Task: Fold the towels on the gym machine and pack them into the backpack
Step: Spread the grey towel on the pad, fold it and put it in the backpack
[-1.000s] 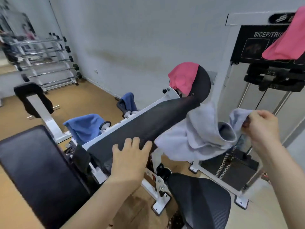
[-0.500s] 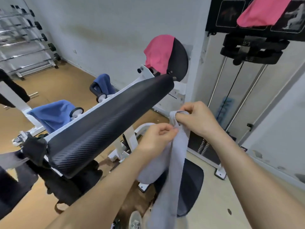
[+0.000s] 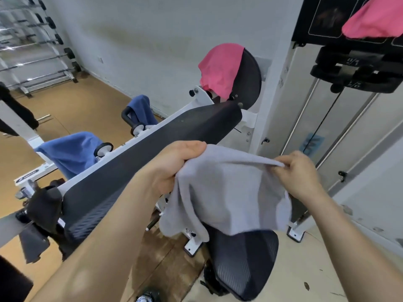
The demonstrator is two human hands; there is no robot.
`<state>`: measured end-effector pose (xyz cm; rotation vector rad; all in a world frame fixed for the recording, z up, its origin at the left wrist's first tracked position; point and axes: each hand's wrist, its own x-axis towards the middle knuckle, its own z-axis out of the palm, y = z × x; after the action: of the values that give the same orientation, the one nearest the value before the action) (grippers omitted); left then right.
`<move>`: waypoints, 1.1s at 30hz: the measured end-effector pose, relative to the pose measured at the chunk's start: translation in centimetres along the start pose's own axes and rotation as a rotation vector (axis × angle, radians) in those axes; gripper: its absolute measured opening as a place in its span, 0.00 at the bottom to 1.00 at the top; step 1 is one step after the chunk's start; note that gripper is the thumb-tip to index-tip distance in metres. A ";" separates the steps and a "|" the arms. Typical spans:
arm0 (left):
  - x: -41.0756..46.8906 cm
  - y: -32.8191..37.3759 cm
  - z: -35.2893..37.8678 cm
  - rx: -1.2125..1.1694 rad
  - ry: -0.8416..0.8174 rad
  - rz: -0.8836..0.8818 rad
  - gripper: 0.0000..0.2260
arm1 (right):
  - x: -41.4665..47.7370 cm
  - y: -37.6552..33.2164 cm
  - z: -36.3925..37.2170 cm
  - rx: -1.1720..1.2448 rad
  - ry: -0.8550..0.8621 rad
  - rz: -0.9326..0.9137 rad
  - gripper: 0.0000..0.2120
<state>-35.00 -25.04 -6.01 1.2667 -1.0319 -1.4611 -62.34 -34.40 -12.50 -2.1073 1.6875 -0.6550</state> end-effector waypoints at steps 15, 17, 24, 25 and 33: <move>-0.3 -3.1 8.1 0.306 -0.221 0.274 0.07 | -10.4 -3.8 -3.5 1.196 -0.089 0.300 0.12; 0.0 -1.5 9.4 0.303 -0.219 0.495 0.07 | -12.5 -4.0 -4.5 1.186 -0.160 0.208 0.12; -3.7 -3.8 15.3 0.650 -0.622 0.156 0.14 | -19.3 -3.7 -6.8 1.090 0.128 0.301 0.06; -4.6 -4.1 15.9 0.669 -0.569 0.193 0.14 | -20.9 -3.3 -6.9 1.038 0.142 0.311 0.11; -14.9 -5.0 19.0 0.423 -0.263 0.317 0.11 | -33.0 -1.7 -6.0 0.419 0.537 0.272 0.14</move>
<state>-53.57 -8.86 -5.15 1.1420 -1.7039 -1.2200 -70.28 -1.81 -10.91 -1.4540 1.8404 -1.4305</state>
